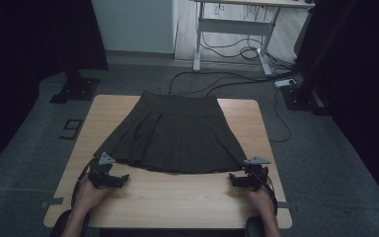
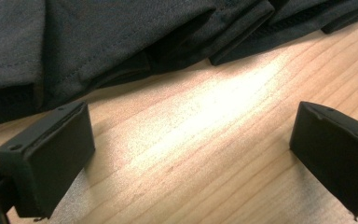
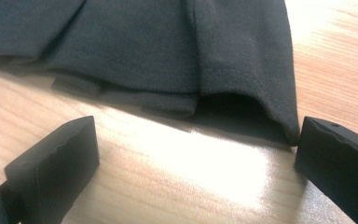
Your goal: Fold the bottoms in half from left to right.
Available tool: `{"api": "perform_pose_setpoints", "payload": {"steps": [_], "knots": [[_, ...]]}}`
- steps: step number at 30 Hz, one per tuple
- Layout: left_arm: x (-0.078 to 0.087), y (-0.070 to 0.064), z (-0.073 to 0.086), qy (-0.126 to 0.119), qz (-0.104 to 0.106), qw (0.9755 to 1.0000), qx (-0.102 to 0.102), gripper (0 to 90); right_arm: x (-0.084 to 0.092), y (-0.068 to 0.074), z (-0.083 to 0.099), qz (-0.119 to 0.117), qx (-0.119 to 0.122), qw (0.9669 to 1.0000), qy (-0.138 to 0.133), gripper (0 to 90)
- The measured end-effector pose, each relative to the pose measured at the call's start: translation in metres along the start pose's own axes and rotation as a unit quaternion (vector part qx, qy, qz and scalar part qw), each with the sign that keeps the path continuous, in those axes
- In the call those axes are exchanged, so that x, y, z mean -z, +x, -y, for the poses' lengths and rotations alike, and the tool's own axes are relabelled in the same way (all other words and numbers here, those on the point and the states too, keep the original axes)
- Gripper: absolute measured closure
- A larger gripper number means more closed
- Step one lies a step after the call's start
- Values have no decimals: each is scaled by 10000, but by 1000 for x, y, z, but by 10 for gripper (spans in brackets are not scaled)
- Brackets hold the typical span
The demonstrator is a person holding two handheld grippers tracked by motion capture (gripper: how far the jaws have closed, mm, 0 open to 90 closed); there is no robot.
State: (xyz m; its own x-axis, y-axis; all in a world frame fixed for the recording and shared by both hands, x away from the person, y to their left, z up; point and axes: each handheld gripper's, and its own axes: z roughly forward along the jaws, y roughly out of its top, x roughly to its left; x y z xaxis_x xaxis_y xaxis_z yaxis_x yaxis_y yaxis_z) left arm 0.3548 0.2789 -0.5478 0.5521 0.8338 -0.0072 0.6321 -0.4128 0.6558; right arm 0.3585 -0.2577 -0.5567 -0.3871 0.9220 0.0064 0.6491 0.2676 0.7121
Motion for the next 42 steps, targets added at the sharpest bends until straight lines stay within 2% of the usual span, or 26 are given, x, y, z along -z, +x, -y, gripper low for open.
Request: {"api": "perform_pose_setpoints", "payload": {"steps": [14, 18, 19, 20, 22, 23, 24, 25, 26, 30, 34, 38, 39, 42], "knots": [[-1, 0, -1, -4, -7, 10000, 10, 0, 1, -1, 0, -66, 48, 10000, 15, 0], [-2, 1, -4, 73, 56, 9999, -44, 0, 3, -1, -1, -185, -19, 9998, 68, 17], [-1, 2, -6, 155, 103, 9998, -80, 24, 5, -1, -2, -196, -38, 9998, 65, 32], [1, 7, -12, 147, 105, 9998, -12, 53, 7, -1, -4, -188, -47, 9998, -6, 48], [5, 15, -19, 29, 128, 9998, 124, 86, 12, -1, -8, -170, -100, 9997, -105, 66], [5, 15, -19, 29, 128, 9998, 124, 108, 13, -1, -10, -181, -131, 9997, -132, 72], [9, 24, -27, -60, 127, 9998, 124, 139, 15, 0, -13, -213, -149, 9996, -140, 90], [9, 24, -27, -60, 127, 9998, 124, 145, 15, 0, -13, -213, -149, 9996, -140, 90], [10, 30, -32, -89, 75, 9999, 120, 145, 16, 2, -16, -249, -159, 9995, -132, 124], [8, 49, -44, -230, 60, 9994, 261, 218, 17, 14, -30, -386, -43, 9992, -137, 209], [-1, 61, -53, -183, -54, 9995, 247, 329, 12, 27, -42, -508, 87, 9987, -31, 298], [-13, 65, -58, -99, -225, 9995, 199, 409, 2, 38, -50, -599, 225, 9979, 66, 365], [-16, 66, -58, -87, -292, 9993, 223, 425, -1, 40, -51, -614, 255, 9977, 106, 387], [-24, 69, -55, -39, -294, 9989, 359, 531, -11, 45, -53, -568, 296, 9976, 256, 462]]}}
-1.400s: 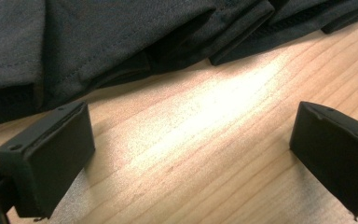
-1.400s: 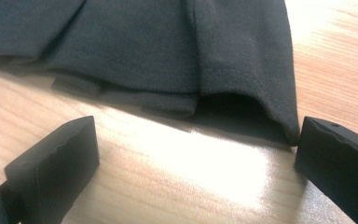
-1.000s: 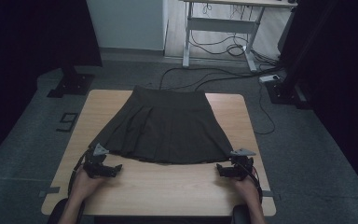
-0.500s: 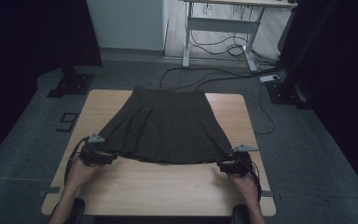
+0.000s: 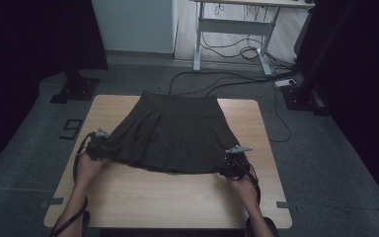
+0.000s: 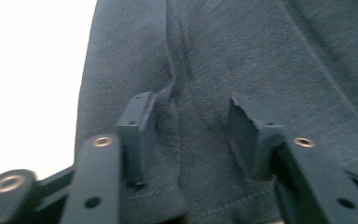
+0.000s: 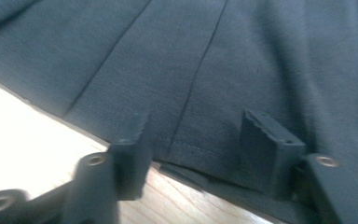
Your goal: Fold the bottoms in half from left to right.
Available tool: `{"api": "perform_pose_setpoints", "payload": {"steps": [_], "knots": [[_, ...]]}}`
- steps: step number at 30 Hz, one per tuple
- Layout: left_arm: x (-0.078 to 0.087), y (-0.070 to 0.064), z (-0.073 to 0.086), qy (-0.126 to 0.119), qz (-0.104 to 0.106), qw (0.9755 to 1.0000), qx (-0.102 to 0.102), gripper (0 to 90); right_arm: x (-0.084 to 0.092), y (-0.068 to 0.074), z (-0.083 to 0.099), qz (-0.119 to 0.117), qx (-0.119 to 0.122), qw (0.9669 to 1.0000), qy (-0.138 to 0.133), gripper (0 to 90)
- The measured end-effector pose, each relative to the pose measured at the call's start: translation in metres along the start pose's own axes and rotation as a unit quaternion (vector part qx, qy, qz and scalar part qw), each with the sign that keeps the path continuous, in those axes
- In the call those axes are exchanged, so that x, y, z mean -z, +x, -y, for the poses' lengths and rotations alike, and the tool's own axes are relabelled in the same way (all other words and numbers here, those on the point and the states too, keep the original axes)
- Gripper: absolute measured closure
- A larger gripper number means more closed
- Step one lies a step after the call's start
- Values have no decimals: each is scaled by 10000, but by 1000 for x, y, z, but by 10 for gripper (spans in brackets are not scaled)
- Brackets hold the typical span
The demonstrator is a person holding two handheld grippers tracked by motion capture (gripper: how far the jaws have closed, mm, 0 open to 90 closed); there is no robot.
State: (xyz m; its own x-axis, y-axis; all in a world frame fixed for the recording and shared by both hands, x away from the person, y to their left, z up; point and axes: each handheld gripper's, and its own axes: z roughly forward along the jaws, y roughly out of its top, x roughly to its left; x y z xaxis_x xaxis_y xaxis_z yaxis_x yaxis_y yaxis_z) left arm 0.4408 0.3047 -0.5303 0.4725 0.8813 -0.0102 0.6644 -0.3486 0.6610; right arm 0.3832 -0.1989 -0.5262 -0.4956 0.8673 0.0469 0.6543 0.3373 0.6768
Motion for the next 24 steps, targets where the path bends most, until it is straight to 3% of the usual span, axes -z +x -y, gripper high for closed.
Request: {"api": "perform_pose_setpoints", "payload": {"steps": [3, 5, 10, 14, 24], "knots": [[-4, 0, 4, -11, -29, 10000, 83, 609, -10, 0, 1, 52, -9, 9998, 169, 478], [-3, -1, 4, -5, -40, 9999, 98, 645, -11, -2, 2, 10, -133, 9998, 137, 479], [0, -14, 7, 13, 48, 10000, -33, 663, -11, -10, 2, 81, -240, 9996, 157, 481], [2, -26, 10, 27, 164, 9998, -128, 646, -11, -21, 1, 234, -324, 9991, 148, 480], [7, -74, 14, 198, 426, 9981, -409, 585, -12, -56, -3, 598, -460, 9971, 122, 451]]}}
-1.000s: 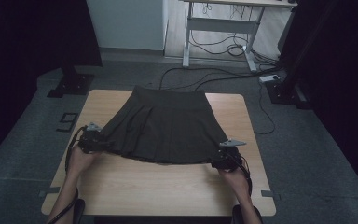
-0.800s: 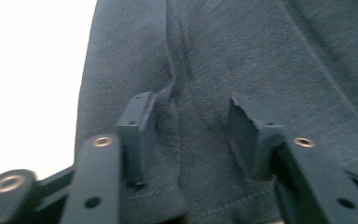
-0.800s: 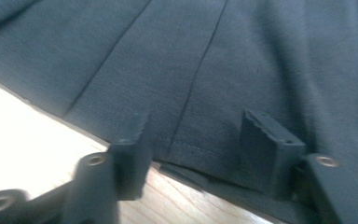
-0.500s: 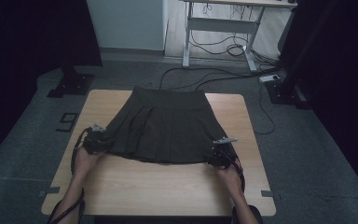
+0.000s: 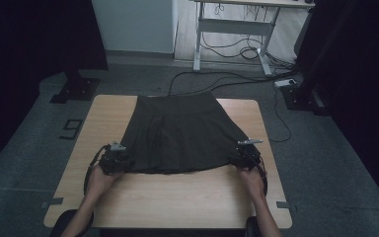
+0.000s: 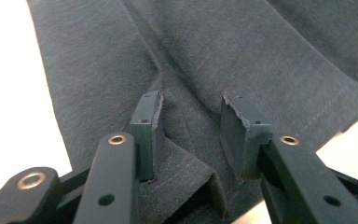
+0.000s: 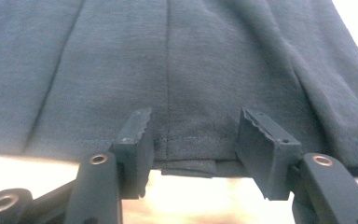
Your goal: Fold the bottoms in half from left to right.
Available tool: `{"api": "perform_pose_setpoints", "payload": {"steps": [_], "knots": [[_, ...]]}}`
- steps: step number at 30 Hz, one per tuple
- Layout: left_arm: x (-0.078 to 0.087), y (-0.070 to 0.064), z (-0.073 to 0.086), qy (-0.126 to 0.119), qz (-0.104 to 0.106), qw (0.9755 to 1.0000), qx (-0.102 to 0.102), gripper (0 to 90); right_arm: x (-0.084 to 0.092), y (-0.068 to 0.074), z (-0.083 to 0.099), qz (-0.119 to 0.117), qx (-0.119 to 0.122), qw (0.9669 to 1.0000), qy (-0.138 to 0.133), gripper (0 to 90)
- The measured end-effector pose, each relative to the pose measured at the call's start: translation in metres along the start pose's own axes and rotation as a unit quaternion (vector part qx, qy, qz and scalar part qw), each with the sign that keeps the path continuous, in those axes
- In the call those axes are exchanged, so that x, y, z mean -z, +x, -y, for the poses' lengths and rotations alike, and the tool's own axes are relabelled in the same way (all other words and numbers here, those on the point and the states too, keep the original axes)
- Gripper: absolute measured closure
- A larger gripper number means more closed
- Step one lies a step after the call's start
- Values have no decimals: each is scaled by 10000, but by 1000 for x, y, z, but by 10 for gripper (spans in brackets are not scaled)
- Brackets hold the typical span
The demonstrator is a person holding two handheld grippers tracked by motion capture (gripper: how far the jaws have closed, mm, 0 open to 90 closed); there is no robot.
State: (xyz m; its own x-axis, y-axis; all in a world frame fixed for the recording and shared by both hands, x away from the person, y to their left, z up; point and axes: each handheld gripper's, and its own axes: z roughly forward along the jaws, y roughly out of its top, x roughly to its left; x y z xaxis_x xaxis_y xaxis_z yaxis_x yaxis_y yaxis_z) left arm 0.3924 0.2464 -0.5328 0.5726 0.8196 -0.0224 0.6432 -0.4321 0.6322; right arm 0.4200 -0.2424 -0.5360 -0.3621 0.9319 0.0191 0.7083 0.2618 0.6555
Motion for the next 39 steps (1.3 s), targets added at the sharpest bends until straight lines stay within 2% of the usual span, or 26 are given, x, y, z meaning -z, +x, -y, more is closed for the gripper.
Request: {"api": "perform_pose_setpoints", "payload": {"steps": [6, 9, 11, 14, 18, 19, 21, 23, 24, 29, 32, 33, 34, 35, 38, 39], "knots": [[-2, -31, -3, 102, 197, 9997, -55, 543, -5, -25, -6, 224, -137, 9997, -18, 442], [-3, -47, -5, 138, 341, 9992, -148, 502, -7, -35, -9, 322, -234, 9992, -16, 441], [-2, -50, -6, 178, 485, 9986, -144, 474, -8, -41, -10, 350, -309, 9989, -35, 432], [2, -43, -8, 169, 755, 9970, 27, 409, -9, -43, -9, 368, -366, 9986, -61, 393], [20, -28, -15, -154, 781, 9968, 114, 340, -5, -42, -8, 357, -267, 9990, -20, 316], [23, -26, -17, -195, 753, 9969, 113, 295, 0, -41, -9, 329, -200, 9992, -41, 292], [29, -18, -23, -254, 608, 9978, 30, 283, 2, -39, -11, 282, -160, 9994, -74, 281], [30, -9, -32, -333, 384, 9987, -88, 255, 7, -29, -21, 118, -39, 9998, -155, 243], [30, -9, -32, -333, 384, 9987, -88, 253, 7, -29, -21, 118, -39, 9998, -155, 243], [13, 14, -51, -433, 278, 9987, -19, 243, 6, -5, -45, -341, 117, 9988, -320, 180], [-3, 23, -59, -417, 145, 9990, -36, 245, -6, 11, -59, -560, 207, 9979, -239, 147], [-14, 27, -61, -342, 28, 9994, -38, 259, -15, 17, -65, -612, 241, 9977, -188, 144], [-14, 27, -61, -342, 28, 9994, -38, 267, -15, 17, -65, -612, 241, 9977, -188, 144], [-22, 29, -61, -304, -18, 9995, -31, 267, -19, 19, -67, -619, 248, 9977, -150, 138], [-34, 34, -58, -258, -50, 9997, 25, 279, -36, 26, -71, -539, 275, 9981, -104, 135], [-40, 36, -56, -214, -22, 9998, 55, 278, -45, 28, -72, -468, 190, 9987, -102, 136]]}}
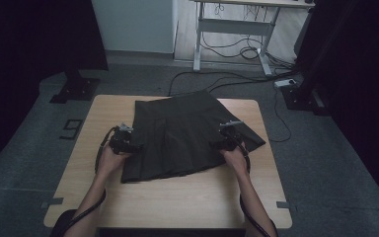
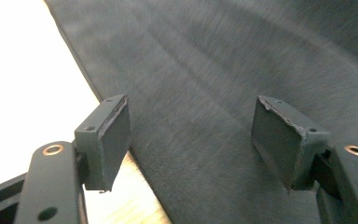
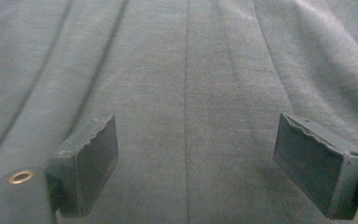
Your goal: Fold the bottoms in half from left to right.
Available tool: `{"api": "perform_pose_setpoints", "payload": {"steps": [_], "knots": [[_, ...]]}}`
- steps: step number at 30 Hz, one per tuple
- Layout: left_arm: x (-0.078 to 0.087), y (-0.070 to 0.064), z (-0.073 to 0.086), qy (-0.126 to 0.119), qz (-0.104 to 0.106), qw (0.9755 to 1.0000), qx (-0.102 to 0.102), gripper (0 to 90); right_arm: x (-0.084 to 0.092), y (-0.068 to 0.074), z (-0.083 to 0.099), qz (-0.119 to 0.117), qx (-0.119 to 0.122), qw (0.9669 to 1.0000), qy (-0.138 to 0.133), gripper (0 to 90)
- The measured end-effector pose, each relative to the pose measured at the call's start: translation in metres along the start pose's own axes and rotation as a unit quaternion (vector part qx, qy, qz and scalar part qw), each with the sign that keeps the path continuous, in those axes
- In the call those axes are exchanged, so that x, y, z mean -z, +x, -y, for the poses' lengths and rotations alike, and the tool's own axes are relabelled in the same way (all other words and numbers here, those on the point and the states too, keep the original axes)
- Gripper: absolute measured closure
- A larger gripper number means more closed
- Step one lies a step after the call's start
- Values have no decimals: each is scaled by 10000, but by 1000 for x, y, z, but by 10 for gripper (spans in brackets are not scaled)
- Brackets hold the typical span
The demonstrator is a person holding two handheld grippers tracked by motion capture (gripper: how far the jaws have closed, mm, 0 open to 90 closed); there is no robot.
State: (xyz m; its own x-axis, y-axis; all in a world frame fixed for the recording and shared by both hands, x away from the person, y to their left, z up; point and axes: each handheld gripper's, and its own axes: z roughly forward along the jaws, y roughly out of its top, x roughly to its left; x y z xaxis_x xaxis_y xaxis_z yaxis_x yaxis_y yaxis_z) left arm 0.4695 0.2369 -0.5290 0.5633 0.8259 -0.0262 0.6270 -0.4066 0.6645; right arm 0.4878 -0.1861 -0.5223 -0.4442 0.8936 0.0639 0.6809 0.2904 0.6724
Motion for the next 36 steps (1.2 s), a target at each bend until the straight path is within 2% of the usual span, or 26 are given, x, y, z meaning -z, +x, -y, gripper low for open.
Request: {"api": "perform_pose_setpoints", "payload": {"steps": [2, 3, 5, 6, 8, 11, 15, 20, 21, 27, 33, 34, 36], "knots": [[-8, 2, 5, 106, -14, 9999, -5, 273, -3, 1, 1, 57, -39, 10000, 33, 136], [-9, 2, 7, 7, -22, 10000, -21, 239, -8, 1, 2, 134, -21, 9998, 119, 137], [-9, 0, 9, -16, -44, 10000, -3, 234, -16, 3, 6, 208, 108, 9992, 311, 120], [-8, 0, 9, 0, -64, 10000, 0, 215, -16, 4, 10, 269, 134, 9994, 198, 115], [-7, -2, 11, 13, -55, 10000, 75, 205, -16, 4, 11, 282, 119, 9994, 181, 114], [-4, -5, 17, -60, -66, 9999, 73, 196, -13, 6, 16, 249, 250, 9991, 240, 78], [1, -15, 24, -87, -72, 9999, 56, 197, -6, 6, 25, 229, 251, 9993, 180, 75], [10, -33, 33, -9, -6, 10000, -8, 197, 7, 7, 41, 206, 266, 9994, 118, 75], [10, -33, 33, -9, -6, 10000, -8, 197, 7, 7, 41, 206, 266, 9994, 118, 75], [21, -57, 49, -80, 82, 9999, -79, 197, 21, 8, 61, 193, 268, 9994, -67, 76], [31, -84, 60, -23, 132, 9996, -229, 194, 35, 10, 76, 172, 293, 9994, -28, 76], [34, -91, 64, 11, 162, 9995, -264, 194, 39, 11, 81, 165, 303, 9994, -25, 76], [36, -95, 66, 16, 169, 9995, -280, 194, 41, 12, 83, 168, 304, 9994, -30, 76]]}}
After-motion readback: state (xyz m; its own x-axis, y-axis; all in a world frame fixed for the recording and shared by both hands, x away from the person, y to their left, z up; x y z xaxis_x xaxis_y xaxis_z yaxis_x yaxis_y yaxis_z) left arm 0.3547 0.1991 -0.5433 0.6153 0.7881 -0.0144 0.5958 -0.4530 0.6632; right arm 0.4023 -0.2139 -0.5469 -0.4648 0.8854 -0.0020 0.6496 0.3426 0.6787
